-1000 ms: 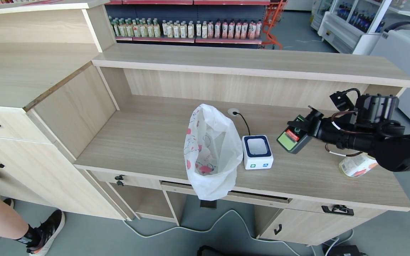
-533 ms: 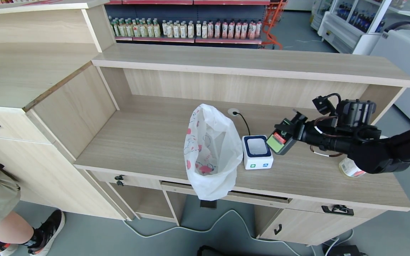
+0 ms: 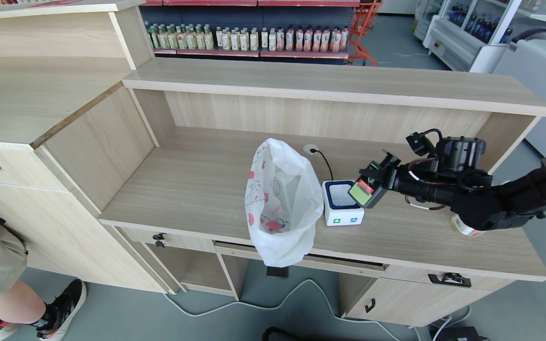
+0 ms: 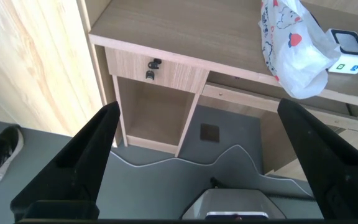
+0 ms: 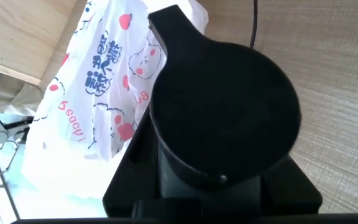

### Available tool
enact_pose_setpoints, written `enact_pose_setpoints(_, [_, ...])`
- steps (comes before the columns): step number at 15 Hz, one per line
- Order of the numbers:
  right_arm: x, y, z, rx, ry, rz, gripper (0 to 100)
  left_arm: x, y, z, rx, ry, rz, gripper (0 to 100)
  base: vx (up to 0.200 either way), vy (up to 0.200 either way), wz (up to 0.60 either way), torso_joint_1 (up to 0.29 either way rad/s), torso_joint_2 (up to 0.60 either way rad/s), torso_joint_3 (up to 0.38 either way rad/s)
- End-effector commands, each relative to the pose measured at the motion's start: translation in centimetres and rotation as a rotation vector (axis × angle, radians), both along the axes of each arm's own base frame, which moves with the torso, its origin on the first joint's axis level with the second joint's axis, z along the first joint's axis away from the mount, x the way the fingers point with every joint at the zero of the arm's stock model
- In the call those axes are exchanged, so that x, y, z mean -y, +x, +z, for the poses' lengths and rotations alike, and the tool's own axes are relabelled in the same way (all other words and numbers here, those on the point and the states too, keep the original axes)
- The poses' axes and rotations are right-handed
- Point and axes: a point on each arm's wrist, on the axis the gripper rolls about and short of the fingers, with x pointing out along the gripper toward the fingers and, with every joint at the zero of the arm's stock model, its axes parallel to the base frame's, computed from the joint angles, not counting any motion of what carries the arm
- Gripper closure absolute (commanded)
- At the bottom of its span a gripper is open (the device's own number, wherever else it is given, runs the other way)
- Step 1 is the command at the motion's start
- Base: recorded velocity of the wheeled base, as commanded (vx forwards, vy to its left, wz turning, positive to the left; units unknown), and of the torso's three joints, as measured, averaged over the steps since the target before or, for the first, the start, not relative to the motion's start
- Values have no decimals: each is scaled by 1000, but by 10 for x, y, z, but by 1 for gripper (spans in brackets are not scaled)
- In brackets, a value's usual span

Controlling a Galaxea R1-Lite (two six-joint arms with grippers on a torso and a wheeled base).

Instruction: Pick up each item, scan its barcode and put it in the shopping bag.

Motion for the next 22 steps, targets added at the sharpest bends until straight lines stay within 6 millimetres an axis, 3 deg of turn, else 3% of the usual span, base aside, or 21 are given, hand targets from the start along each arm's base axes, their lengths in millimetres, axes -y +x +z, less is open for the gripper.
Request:
enact_pose_setpoints(1, [-8, 7, -2, 6, 3, 21, 100, 0, 0, 0, 0, 0, 0, 0, 0, 0, 0, 0, 0, 0])
enact_pose_setpoints(10, [-26, 35, -16, 25, 5, 51, 100, 0, 0, 0, 0, 0, 0, 0, 0, 0, 0, 0, 0, 0])
enact_pose_setpoints(22, [-47, 51, -29, 3, 17, 84, 100, 0, 0, 0, 1, 0, 0, 0, 0, 0, 0, 0, 0, 0])
